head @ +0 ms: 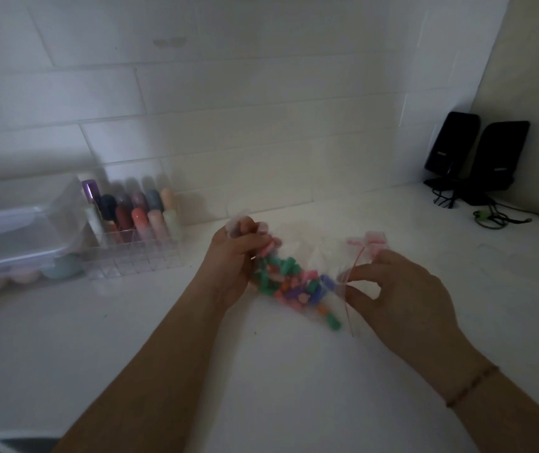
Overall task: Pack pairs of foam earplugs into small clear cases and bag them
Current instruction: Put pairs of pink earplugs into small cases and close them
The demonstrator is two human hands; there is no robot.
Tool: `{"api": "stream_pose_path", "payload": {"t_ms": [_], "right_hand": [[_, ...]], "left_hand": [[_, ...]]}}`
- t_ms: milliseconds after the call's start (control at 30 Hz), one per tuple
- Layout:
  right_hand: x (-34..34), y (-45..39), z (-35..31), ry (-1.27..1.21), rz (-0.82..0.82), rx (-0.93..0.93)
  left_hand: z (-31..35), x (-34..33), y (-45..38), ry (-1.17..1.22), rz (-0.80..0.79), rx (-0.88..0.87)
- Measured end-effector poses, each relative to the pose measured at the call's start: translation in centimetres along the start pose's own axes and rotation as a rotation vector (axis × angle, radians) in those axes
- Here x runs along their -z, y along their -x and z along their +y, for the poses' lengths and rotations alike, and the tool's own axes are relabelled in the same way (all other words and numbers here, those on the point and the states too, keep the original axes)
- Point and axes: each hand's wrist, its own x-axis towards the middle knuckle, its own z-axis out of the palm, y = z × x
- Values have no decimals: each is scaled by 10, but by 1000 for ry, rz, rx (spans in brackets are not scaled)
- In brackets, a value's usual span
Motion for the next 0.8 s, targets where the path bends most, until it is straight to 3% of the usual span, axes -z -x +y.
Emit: {"api": "stream_pose_path", "payload": {"t_ms": [200, 367, 500, 700, 800], "right_hand": [[-24, -2, 14, -200, 0, 44], [-33, -6, 21, -80, -111, 107], [-32, -7, 20, -147, -118, 167], [10, -14, 30, -127, -187, 136], [46, -13, 36, -147, -306, 70]], "left_hand": [[-2, -7, 2, 39, -72, 48], [-6, -15, 6, 27, -54, 88], [-6, -17, 6, -6, -14, 89], [6, -8, 5, -162, 117, 54], [16, -9, 10, -81, 91, 40]]}}
